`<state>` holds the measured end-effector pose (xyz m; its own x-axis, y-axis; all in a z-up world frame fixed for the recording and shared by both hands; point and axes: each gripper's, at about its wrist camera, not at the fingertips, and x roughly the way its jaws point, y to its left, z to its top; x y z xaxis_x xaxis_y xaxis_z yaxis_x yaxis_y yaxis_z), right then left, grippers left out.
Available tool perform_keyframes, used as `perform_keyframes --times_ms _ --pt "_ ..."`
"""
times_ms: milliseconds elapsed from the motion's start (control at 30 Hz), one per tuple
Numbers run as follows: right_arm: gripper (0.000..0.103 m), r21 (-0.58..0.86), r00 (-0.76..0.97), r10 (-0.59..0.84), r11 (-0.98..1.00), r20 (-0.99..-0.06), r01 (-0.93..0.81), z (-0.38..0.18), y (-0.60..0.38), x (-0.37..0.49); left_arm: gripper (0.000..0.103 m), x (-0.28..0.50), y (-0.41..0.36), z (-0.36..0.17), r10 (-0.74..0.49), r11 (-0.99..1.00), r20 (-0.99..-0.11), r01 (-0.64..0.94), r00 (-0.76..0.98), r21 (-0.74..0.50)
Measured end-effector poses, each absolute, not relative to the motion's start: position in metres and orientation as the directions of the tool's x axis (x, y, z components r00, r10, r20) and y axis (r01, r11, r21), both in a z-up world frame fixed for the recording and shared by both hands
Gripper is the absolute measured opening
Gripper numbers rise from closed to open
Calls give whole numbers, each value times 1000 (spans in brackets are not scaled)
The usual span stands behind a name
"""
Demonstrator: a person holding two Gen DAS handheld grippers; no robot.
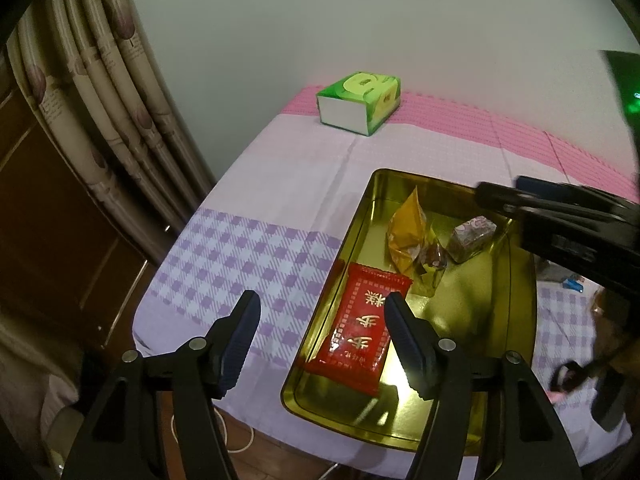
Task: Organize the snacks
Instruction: 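Carry the clear-wrapped cake into the gold tin and release it with the right gripper, then grasp the dark seaweed pack with the left gripper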
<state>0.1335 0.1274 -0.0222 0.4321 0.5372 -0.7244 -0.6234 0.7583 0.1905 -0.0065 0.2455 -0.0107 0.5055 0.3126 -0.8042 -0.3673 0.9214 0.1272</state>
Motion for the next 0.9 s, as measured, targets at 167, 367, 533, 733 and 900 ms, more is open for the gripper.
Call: perform_keyframes --times_ms 167,367,533,733,900 --pt "58 184 477 524 786 -706 -591 -17 79 104 65 -7 242 -10 319 923 -801 -357 507 142" --pt "63 129 553 412 869 -724 -479 -31 -18 65 67 -9 234 -9 331 925 -794 -343 510 165" --pt "63 83 594 256 950 -762 -302 -55 -115 43 67 -11 220 -8 330 934 -783 -304 527 189" --pt "63 59 607 127 990 -785 -132 -82 -211 17 67 -13 183 -5 239 971 -775 -142 585 192" --pt "63 71 599 98 995 -795 -69 -100 -254 4 67 -3 139 4 39 980 -792 133 610 150"
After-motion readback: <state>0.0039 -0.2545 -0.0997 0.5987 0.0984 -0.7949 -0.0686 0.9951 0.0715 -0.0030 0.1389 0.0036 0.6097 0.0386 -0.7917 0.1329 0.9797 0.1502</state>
